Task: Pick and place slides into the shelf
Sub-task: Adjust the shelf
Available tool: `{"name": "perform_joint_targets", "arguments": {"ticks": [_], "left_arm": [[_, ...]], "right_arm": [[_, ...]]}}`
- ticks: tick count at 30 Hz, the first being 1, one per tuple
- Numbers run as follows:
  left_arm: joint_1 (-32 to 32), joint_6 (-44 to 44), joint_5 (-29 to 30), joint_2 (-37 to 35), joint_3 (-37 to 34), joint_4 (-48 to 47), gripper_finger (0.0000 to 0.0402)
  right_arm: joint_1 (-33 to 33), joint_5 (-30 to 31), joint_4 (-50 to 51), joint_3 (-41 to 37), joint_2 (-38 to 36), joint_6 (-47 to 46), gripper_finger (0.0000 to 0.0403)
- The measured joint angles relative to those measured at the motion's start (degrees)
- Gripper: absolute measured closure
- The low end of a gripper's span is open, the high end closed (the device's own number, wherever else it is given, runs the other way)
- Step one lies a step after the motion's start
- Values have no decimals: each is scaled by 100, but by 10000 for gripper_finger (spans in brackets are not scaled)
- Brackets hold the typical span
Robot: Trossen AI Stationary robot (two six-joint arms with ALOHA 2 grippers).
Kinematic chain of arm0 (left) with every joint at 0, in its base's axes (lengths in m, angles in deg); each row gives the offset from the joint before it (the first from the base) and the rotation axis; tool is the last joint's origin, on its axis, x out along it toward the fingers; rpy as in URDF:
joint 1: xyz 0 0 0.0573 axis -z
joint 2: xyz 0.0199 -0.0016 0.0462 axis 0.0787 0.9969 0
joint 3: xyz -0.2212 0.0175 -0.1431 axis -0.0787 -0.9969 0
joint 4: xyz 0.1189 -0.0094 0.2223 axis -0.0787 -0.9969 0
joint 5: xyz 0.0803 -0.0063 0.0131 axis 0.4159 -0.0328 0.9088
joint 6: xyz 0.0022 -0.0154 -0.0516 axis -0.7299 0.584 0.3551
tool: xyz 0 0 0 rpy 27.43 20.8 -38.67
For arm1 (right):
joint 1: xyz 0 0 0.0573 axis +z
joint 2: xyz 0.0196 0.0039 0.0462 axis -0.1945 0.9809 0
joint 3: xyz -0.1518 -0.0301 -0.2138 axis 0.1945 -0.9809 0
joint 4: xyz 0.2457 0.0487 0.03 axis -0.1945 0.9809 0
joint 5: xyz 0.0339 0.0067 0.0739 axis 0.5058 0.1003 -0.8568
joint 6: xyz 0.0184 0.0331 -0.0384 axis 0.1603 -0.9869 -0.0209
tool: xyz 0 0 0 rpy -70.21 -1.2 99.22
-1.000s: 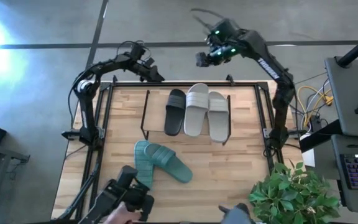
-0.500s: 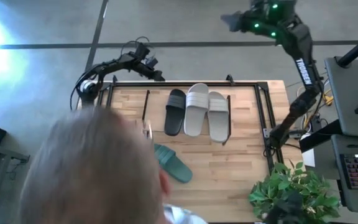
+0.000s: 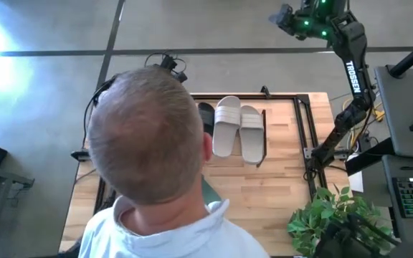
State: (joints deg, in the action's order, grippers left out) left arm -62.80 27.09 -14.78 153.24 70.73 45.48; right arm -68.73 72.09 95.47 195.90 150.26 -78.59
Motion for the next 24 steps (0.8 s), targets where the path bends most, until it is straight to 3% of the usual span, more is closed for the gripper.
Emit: {"name": "perform_joint_targets", "arguments": {"ticks": [9, 14, 16, 21, 24], "left_arm": [[65, 585, 3, -14, 41, -139, 261], [185, 904, 84, -23, 42, -1077, 262], [243, 866, 515, -26, 42, -1635, 262], [319, 178, 2252, -54, 42, -2644, 263], [326, -659, 2553, -137, 30, -2891, 263]], "right_arm": [[-17, -267, 197, -2, 56, 35, 216], [-9, -309, 304, -4, -15, 27, 216], [-1, -313, 337, -2, -47, 205, 216], [13, -306, 391, -4, -41, 589, 216], [13, -308, 387, -4, -41, 647, 216]]}}
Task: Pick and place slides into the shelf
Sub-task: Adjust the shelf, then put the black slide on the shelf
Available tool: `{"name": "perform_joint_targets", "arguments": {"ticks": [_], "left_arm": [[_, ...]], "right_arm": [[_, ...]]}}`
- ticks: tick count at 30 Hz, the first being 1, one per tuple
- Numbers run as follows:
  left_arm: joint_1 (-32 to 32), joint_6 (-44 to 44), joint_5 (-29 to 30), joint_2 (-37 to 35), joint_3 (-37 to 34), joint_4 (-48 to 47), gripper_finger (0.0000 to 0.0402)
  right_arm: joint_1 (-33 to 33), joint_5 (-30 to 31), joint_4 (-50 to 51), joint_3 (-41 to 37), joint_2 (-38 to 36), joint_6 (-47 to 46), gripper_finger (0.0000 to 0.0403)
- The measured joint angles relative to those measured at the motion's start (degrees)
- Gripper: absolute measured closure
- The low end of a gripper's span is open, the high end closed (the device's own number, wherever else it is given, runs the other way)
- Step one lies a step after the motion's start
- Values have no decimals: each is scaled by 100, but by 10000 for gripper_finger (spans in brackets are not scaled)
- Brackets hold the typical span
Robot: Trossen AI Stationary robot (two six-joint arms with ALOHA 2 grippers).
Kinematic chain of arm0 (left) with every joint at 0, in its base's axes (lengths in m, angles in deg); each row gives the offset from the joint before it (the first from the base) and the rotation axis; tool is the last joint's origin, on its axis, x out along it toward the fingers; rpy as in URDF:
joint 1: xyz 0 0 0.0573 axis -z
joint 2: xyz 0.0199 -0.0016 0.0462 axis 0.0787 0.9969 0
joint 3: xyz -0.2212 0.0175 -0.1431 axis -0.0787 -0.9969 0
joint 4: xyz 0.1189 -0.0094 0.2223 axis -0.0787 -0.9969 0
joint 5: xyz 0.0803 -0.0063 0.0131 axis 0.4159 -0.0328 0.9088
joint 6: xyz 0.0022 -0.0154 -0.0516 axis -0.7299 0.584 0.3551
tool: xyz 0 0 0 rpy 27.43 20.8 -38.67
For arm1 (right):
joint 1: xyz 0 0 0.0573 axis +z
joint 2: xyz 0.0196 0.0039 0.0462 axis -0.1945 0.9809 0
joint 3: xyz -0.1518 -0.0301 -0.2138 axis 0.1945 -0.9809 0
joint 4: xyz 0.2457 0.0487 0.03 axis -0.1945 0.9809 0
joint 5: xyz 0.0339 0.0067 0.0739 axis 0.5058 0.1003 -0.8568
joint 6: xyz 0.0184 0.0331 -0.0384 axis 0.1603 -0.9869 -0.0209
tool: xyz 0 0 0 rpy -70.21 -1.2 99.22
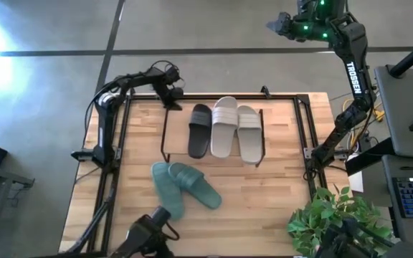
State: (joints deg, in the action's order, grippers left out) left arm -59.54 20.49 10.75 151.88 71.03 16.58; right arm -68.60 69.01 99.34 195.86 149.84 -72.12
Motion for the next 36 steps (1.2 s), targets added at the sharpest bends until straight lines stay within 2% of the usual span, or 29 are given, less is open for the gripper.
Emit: {"name": "perform_joint_targets", "arguments": {"ticks": [4, 10, 19, 25, 32, 36], "left_arm": [[-17, -880, -147, -231, 11, 161, 263], [-24, -928, -177, -403, 16, 688, 263], [-139, -1593, -303, -421, 127, 638, 263], [-258, -1680, -1310, -421, 289, 545, 263], [-265, -1867, -1253, -261, 271, 594, 263], [-293, -1313, -1357, 44, 565, 610, 263]], "right_arm": [[0, 8, 238, 0, 0, 48, 216], [2, 45, 734, 0, 2, 4, 216], [13, 58, 1518, 0, 2, -2, 216], [15, 71, 1923, 2, -61, 226, 216], [38, 74, 1906, 2, -79, 284, 216], [59, 71, 1906, 2, -81, 183, 216]]}}
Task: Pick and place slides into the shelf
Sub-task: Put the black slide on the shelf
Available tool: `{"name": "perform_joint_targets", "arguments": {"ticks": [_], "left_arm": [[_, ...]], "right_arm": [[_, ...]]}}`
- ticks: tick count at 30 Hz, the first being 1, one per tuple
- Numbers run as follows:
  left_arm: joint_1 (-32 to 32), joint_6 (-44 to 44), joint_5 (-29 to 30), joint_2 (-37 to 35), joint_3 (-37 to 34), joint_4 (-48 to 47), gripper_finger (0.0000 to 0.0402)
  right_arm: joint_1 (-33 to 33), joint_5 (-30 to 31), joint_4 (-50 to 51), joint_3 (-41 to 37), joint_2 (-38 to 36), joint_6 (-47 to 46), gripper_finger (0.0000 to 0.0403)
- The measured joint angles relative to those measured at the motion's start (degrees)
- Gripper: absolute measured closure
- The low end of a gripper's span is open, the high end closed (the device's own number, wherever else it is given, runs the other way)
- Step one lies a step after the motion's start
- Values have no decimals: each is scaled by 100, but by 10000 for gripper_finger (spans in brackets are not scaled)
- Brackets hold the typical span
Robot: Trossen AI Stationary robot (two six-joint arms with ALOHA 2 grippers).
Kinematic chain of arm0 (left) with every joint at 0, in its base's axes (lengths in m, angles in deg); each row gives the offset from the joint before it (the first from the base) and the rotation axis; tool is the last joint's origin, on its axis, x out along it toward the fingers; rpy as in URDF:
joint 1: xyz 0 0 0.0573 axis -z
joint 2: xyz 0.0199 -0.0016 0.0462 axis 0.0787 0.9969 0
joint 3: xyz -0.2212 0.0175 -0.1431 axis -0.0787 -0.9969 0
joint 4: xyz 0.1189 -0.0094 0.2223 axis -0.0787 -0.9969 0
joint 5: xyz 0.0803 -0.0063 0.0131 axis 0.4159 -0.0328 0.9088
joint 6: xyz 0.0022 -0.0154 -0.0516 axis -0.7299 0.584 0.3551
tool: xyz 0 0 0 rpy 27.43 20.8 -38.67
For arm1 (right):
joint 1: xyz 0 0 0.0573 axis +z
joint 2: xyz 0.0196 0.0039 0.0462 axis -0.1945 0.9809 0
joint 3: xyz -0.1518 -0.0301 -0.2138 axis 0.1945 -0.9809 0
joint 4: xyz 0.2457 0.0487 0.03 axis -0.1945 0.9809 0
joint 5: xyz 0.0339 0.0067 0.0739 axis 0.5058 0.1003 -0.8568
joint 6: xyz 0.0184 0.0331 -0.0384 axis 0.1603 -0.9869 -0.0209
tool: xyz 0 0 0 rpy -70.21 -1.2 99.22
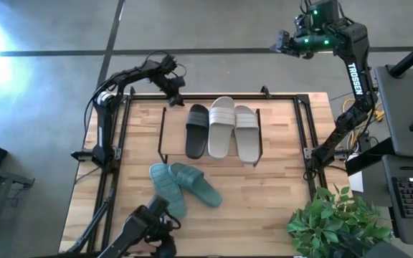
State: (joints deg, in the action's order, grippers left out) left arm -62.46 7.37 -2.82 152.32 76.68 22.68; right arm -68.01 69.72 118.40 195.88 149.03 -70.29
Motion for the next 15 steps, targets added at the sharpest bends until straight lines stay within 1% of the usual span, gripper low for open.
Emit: {"name": "perform_joint_targets", "arguments": {"ticks": [3, 5, 9, 12, 15], "left_arm": [[-32, 322, -700, 277, 273, -5, 263], [-35, 411, -1017, 408, 432, -6, 263], [33, 363, -1316, 575, 662, -2, 263], [168, 284, -1327, 683, 748, 83, 263], [271, 278, -1320, 826, 810, 115, 263]], "right_arm": [[29, 2, -2, 0, 0, -3, 216], [31, 2, -2, 0, 0, 7, 216], [31, 2, -3, -1, 0, -19, 216], [29, 15, -4, 0, 0, 40, 216], [27, 155, -7, 0, 2, 86, 216]]}}
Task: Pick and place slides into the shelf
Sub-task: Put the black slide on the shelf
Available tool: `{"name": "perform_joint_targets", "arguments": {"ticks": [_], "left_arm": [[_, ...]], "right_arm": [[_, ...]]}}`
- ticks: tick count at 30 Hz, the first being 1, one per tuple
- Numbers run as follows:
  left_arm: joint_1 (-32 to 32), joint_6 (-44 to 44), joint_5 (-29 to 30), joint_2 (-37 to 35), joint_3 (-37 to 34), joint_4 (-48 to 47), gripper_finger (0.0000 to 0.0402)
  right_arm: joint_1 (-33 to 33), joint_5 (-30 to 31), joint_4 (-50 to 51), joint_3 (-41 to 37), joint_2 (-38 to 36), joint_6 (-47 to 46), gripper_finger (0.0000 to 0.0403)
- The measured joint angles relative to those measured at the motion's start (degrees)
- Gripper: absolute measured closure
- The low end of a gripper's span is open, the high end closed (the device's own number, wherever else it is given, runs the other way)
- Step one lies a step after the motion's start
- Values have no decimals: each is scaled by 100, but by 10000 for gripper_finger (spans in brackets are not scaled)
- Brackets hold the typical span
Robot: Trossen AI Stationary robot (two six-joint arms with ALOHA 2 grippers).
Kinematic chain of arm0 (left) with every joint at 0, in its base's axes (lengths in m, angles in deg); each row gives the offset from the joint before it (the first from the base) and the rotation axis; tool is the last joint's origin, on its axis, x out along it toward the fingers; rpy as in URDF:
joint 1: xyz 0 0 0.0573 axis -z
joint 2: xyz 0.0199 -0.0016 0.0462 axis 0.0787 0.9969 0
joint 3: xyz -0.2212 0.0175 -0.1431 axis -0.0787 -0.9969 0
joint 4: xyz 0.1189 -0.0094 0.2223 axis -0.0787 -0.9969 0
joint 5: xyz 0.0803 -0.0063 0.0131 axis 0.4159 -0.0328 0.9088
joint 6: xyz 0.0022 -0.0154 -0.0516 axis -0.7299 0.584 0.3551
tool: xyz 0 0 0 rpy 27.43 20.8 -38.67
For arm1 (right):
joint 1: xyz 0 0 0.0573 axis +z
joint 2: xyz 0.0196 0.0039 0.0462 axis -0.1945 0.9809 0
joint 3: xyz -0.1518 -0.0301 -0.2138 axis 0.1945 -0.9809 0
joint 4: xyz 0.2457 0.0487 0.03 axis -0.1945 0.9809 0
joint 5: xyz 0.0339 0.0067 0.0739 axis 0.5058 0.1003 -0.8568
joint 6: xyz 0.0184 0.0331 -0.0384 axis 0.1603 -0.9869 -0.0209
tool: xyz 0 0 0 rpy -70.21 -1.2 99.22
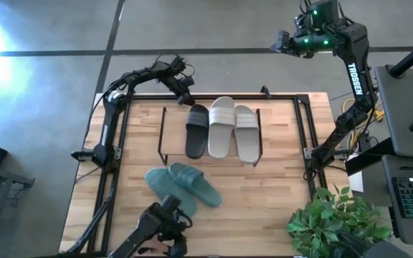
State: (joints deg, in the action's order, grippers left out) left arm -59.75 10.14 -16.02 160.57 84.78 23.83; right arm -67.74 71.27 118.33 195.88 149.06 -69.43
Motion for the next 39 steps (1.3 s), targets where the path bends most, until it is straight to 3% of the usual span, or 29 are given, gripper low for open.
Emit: {"name": "perform_joint_targets", "arguments": {"ticks": [19, 29, 39], "left_arm": [[141, 59, 483, 150, 97, -122, 263], [683, -274, 350, 153, -98, -420, 263], [832, -285, 490, 131, -98, -263, 263]], "right_arm": [[-1, 305, -2, -2, 7, 316, 216], [-1, 297, 241, -7, 7, 299, 216], [1, 245, 365, 0, 0, 148, 216]]}}
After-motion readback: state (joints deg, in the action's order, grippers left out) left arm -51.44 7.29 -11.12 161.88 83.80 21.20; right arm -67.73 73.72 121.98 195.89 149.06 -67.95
